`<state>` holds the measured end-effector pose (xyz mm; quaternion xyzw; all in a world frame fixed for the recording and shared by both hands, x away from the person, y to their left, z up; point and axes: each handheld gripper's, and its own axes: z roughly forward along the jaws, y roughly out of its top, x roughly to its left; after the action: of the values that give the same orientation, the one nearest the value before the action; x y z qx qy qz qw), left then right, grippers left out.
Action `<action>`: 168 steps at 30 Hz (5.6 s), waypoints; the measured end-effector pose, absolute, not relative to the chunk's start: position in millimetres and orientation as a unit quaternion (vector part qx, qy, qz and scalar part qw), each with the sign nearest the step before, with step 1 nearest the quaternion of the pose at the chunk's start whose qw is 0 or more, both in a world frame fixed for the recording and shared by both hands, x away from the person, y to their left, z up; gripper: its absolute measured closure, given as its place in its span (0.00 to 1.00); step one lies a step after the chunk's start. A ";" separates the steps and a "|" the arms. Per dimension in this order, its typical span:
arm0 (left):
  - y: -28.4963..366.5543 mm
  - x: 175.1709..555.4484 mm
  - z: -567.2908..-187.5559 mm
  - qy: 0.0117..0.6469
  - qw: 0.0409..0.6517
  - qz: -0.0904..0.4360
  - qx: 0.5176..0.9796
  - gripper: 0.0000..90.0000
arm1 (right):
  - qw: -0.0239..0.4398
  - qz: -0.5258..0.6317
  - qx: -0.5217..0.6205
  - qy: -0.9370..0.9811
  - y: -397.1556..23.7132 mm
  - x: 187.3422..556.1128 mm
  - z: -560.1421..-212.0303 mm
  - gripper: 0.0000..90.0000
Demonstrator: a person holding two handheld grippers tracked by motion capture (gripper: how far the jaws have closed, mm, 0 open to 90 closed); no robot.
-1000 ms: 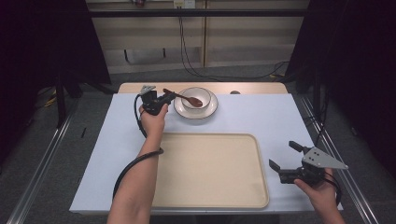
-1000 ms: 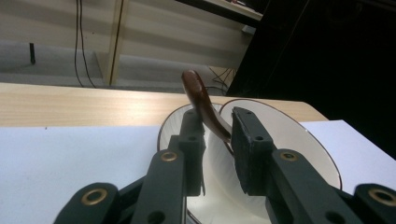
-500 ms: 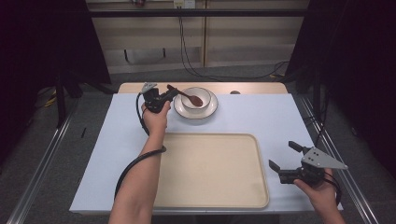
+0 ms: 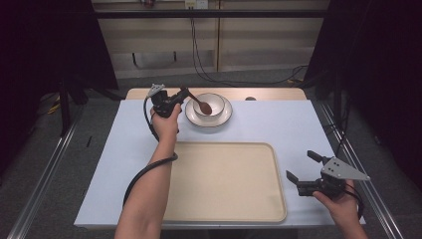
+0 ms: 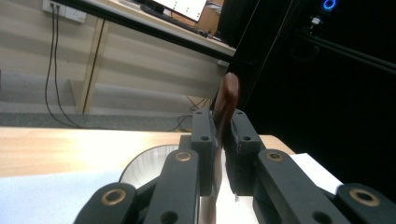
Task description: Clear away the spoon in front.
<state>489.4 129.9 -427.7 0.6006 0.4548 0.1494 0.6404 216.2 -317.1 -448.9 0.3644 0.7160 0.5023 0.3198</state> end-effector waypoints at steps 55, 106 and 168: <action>157.9 428.5 -357.3 0.345 0.652 0.093 0.669 0.94 | 0.320 0.501 0.363 0.718 -315.4 216.0 -449.4 0.02; 163.2 354.7 -397.7 0.306 0.614 -0.026 0.727 0.94 | 0.320 0.499 0.364 0.718 -314.5 215.0 -449.3 0.02; 155.5 346.7 -434.9 0.319 0.577 -0.065 0.749 0.87 | 0.317 0.498 0.359 0.723 -313.7 215.8 -449.8 0.02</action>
<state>346.7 155.5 -434.9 0.7491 0.3186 -0.0647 0.5773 215.8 -313.7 -449.8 0.3591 0.7227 0.4981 0.3172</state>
